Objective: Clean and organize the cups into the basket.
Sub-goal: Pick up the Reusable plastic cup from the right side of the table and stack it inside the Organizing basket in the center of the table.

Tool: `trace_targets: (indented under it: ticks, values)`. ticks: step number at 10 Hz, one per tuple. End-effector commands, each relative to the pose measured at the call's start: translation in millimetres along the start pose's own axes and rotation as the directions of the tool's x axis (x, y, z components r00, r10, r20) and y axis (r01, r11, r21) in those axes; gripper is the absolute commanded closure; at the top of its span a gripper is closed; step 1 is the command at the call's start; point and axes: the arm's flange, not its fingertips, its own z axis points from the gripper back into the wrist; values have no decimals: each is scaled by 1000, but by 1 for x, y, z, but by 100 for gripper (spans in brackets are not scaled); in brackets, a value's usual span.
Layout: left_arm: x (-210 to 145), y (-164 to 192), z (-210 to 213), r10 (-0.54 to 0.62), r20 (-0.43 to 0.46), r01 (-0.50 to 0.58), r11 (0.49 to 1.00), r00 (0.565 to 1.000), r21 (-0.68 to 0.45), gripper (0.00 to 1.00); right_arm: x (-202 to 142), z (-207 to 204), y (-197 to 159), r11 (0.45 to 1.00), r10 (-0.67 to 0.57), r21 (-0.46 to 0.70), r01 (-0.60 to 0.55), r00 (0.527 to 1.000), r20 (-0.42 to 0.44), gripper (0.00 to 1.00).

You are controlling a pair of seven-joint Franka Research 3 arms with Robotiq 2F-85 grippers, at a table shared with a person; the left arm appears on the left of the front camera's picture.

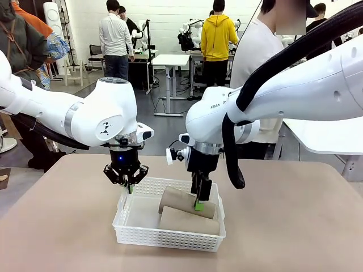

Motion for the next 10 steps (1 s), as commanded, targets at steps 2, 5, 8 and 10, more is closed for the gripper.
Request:
trace_targets:
  ticks: [2,5,8,10]
  values:
    - [1,-1,2,1,6,-1,1000,1000,1,100,-45,78,41,992,63,-118,-40,978,197,0]
    - [1,-1,2,1,6,-1,1000,1000,1,100,-147,146,88,962,110,-271,16,890,442,0]
    - [1,-1,2,1,6,-1,1000,1000,1,100,-268,143,126,951,140,-297,83,742,656,0]
    - [1,-1,2,1,6,-1,1000,1000,1,100,-332,113,138,960,98,-241,139,644,759,0]
